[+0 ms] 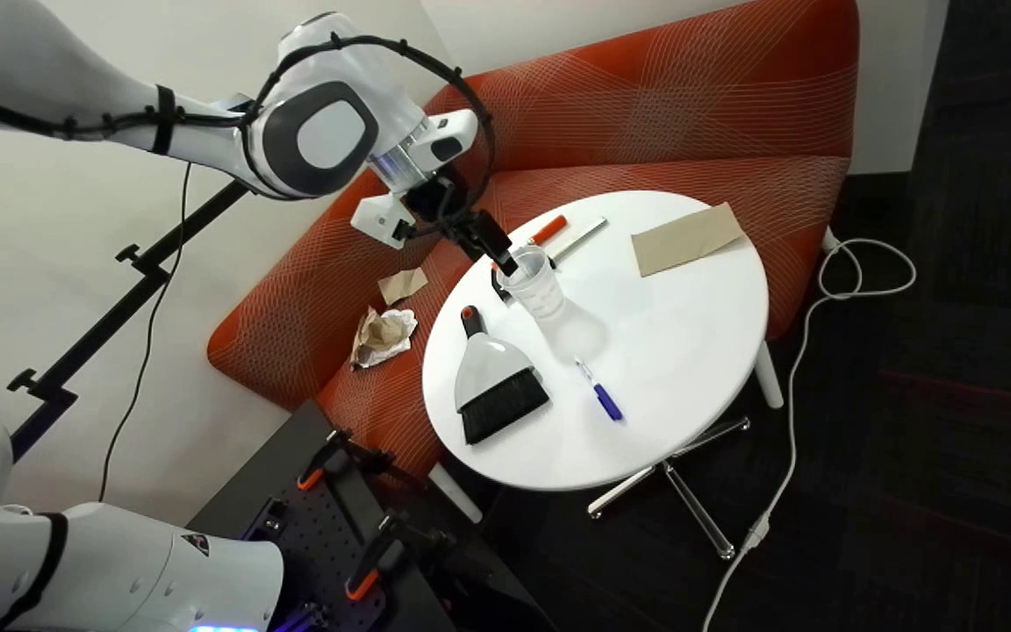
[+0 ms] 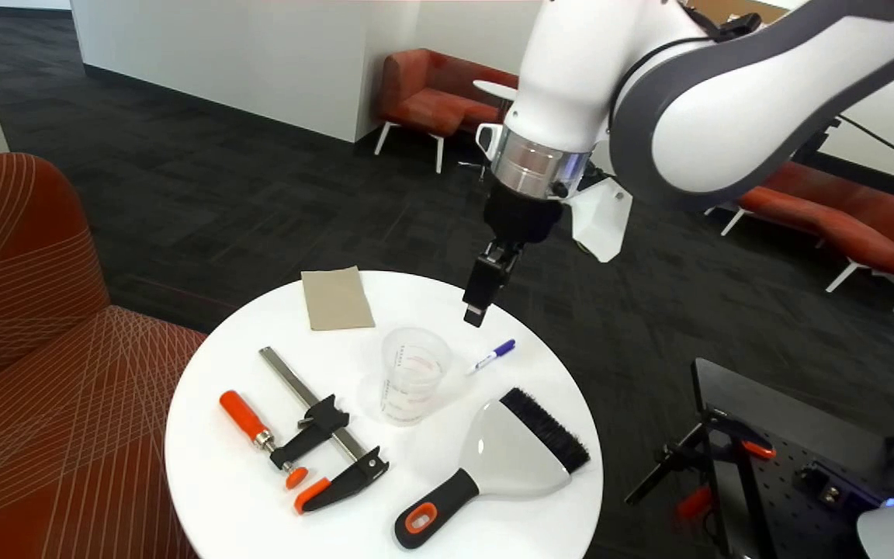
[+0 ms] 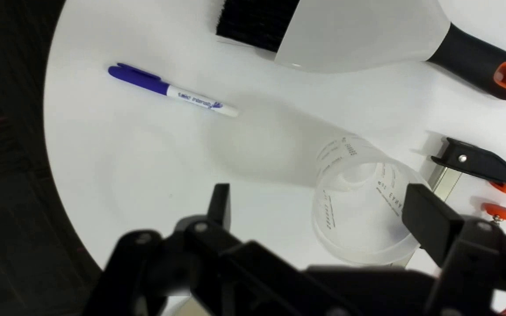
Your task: Put the cylinder on the left side of the brown thing
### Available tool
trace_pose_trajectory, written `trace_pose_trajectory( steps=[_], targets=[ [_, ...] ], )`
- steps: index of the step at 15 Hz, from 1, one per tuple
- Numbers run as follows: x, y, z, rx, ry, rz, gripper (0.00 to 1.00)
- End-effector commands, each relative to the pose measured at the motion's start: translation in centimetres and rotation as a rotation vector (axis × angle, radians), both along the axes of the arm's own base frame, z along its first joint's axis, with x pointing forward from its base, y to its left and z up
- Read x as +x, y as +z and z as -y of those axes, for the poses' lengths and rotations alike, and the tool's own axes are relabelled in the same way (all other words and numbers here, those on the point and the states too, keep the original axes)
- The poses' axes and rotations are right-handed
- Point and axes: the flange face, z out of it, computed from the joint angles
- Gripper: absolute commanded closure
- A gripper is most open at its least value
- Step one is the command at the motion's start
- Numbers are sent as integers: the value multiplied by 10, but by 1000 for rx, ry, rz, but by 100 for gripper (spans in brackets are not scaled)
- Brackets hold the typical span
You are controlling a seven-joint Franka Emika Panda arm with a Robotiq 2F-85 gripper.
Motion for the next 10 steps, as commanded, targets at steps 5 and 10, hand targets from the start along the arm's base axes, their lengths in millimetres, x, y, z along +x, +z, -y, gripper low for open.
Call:
trace_pose_trajectory(
  steps=[5, 10],
  targets=[
    [28, -24, -8, 4, 11, -2, 0],
    [35, -36, -2, -1, 1, -5, 0]
  ],
)
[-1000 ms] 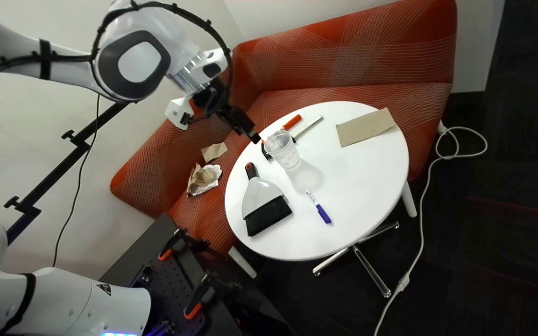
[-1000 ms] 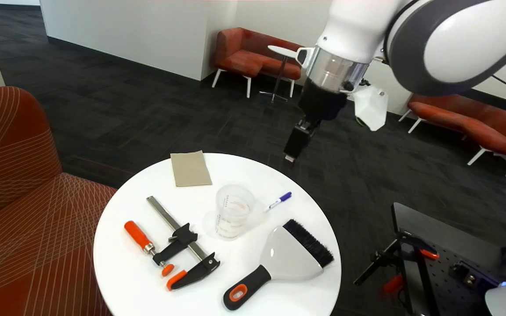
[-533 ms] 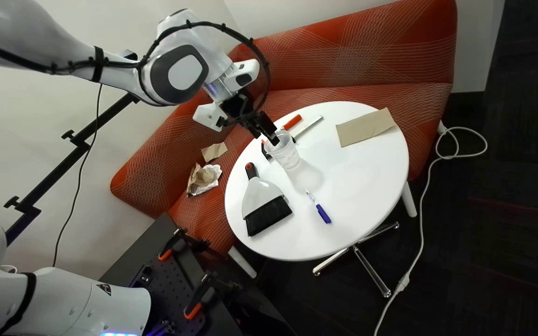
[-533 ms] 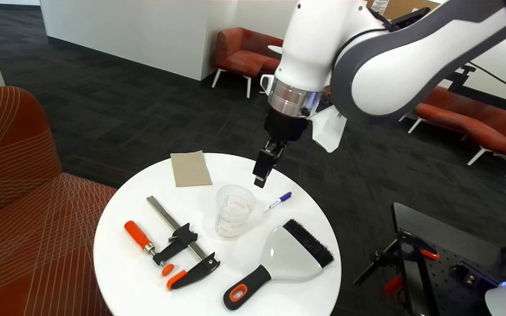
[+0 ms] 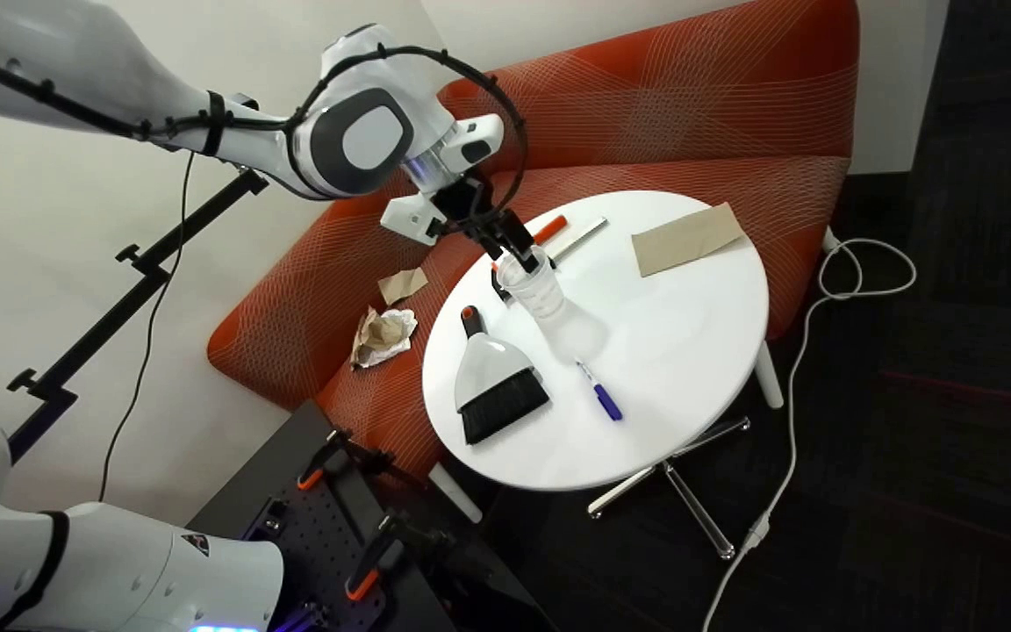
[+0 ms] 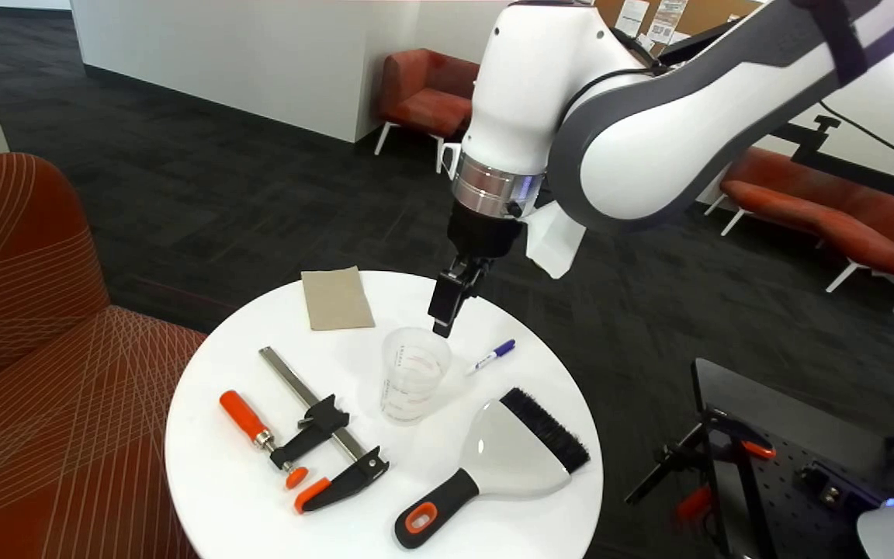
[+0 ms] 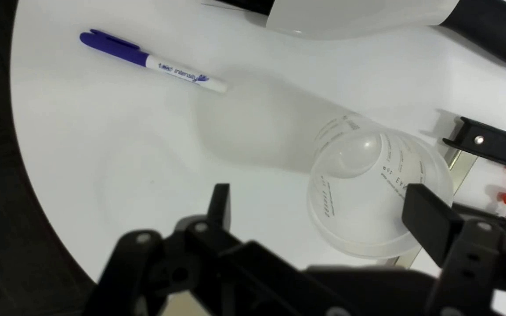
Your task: Put the cylinder on the left side of the brown thing
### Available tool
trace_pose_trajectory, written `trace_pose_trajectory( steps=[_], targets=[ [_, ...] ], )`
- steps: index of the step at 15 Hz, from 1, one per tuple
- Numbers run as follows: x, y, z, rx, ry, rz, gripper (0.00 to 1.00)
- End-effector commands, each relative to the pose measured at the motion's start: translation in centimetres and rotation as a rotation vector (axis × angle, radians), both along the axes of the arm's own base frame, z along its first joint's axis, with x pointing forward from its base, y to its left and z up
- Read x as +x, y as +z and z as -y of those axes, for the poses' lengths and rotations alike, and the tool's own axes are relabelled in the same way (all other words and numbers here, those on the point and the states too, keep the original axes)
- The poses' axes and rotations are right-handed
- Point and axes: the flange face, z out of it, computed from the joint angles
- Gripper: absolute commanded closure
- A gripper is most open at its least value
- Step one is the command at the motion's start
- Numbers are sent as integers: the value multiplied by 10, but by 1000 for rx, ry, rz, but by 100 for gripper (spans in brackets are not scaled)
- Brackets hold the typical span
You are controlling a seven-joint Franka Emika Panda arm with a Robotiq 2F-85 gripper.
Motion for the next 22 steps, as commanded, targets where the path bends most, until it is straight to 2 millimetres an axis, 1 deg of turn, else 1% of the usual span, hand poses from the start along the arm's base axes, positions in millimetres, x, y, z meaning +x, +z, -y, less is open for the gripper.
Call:
trace_pose_trajectory(
  steps=[1, 5, 11, 12, 13, 14, 17, 22],
  targets=[
    [5, -12, 4, 1, -8, -4, 0],
    [4, -30, 3, 19, -6, -16, 0],
    [8, -46, 2, 30, -9, 25, 0],
    [9, -49, 2, 24, -7, 31, 25],
    [9, -51, 1, 26, -6, 33, 28],
    [9, -53, 1, 24, -5, 35, 34],
    [9, -55, -2, 27, 2, 38, 59],
    [11, -55, -7, 32, 7, 34, 96]
  ],
)
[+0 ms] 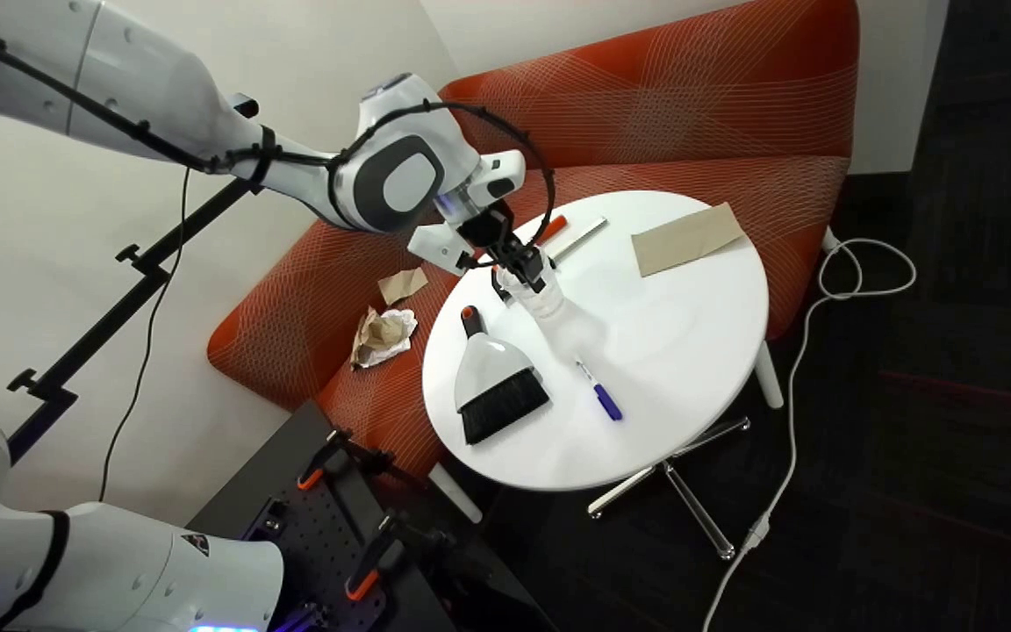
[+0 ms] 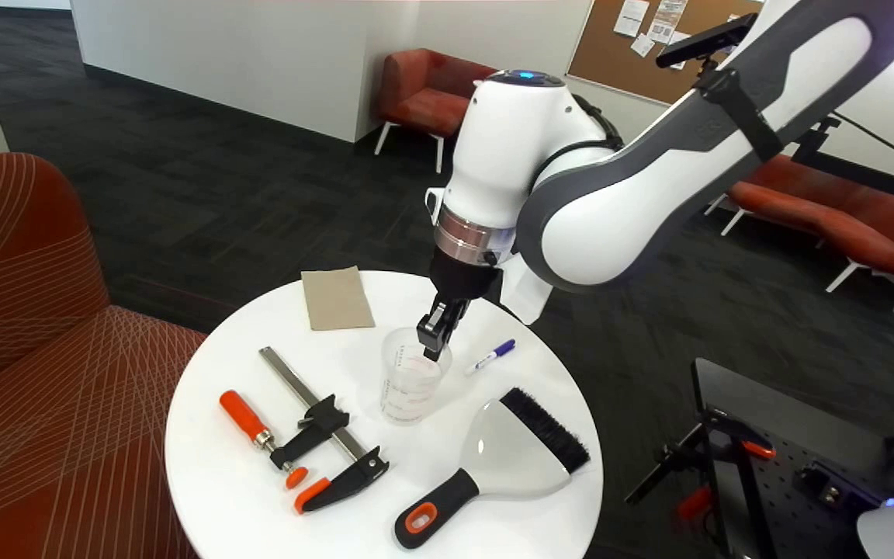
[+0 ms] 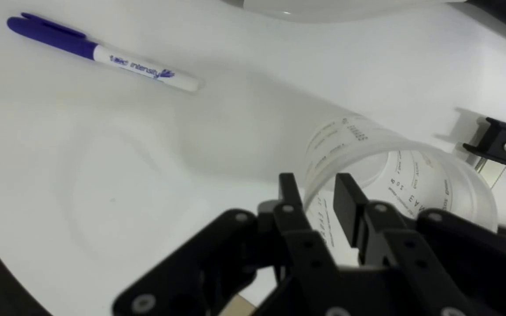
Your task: Put the cylinder on the left side of the brown thing
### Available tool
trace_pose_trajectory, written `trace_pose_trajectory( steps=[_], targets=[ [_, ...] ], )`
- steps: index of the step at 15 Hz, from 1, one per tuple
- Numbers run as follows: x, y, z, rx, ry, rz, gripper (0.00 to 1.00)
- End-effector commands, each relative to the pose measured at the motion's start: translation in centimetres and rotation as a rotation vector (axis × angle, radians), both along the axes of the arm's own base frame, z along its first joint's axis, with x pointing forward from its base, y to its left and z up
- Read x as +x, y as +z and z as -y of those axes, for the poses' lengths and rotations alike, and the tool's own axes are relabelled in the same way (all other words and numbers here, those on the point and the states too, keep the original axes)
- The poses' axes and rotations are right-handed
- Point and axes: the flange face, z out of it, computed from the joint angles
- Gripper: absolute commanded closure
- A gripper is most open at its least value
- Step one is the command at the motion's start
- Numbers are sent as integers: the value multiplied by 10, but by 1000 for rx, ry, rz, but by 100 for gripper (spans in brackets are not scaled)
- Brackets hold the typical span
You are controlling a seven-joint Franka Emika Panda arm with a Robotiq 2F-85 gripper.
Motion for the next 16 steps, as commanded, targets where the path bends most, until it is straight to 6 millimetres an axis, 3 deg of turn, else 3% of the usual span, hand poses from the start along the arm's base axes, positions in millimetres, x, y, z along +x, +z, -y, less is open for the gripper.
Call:
trace_pose_trajectory(
  steps=[1, 3, 8, 16],
  targets=[
    [6, 1, -2, 6, 11, 6, 99],
    [7, 4, -3, 9, 0, -7, 100],
    [20, 37, -4, 37, -72, 82, 99],
    [94, 87, -1, 93, -209, 238, 99]
  ],
)
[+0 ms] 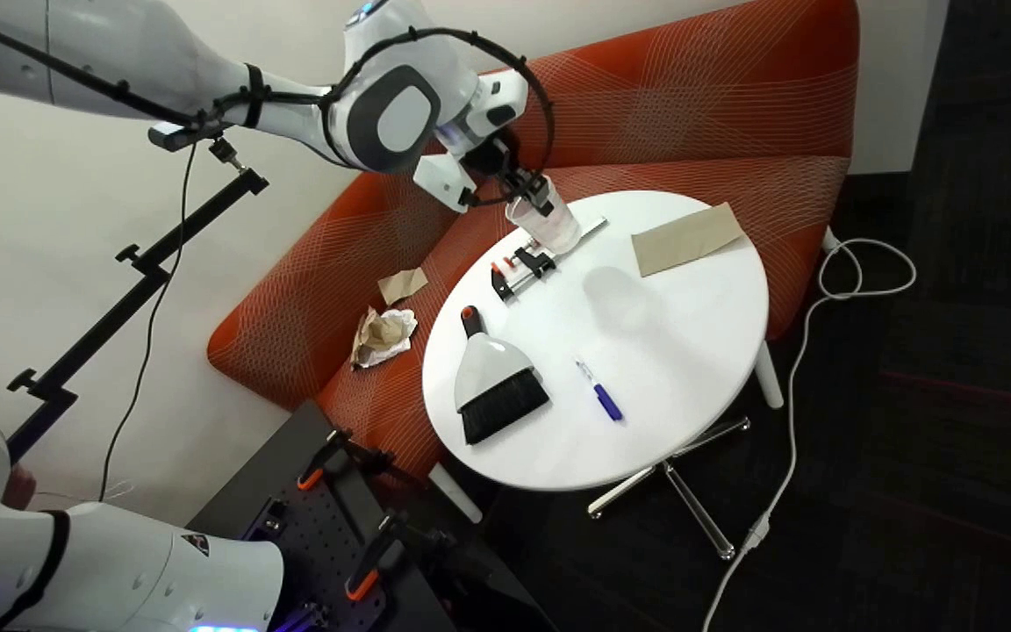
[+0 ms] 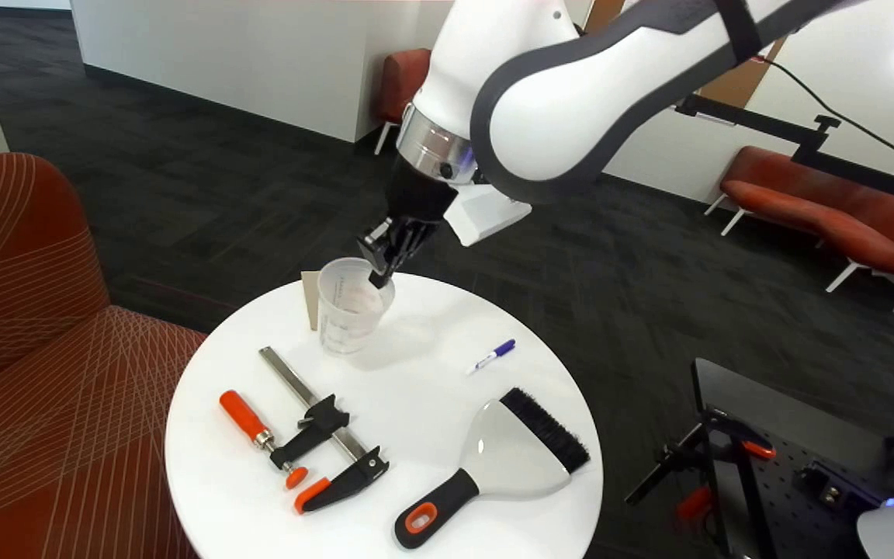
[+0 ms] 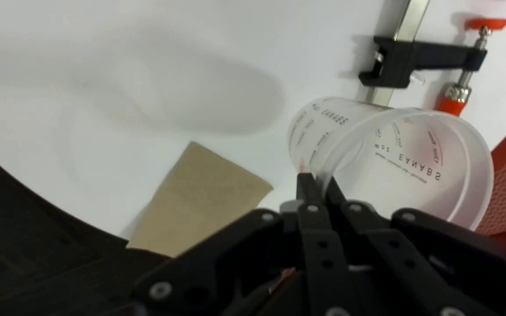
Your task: Put the cylinder on the left side of the brown thing
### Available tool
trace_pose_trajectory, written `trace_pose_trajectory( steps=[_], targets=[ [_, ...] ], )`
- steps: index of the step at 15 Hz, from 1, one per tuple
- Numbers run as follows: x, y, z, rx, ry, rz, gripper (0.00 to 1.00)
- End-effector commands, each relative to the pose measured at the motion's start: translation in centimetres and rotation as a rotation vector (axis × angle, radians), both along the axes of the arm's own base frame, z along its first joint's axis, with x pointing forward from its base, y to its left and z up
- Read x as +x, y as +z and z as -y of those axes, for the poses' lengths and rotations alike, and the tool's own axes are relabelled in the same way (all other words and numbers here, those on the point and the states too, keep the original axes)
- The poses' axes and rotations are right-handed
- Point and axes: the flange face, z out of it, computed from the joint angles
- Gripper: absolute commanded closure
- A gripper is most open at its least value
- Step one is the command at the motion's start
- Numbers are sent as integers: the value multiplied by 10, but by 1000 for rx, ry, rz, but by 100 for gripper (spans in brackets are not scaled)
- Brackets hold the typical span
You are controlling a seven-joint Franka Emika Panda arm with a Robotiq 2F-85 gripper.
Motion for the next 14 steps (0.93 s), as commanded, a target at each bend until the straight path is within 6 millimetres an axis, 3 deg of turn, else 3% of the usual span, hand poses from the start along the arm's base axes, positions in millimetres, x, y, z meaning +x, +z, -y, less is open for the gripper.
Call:
trace_pose_trajectory(
  steps=[1, 4, 7, 14],
  targets=[
    [40, 19, 1, 13, -81, 60, 99],
    [66, 23, 5, -2, -117, 88, 99],
    [86, 15, 9, -12, -146, 76, 99],
    [108, -17, 5, -24, -155, 20, 99]
  ],
)
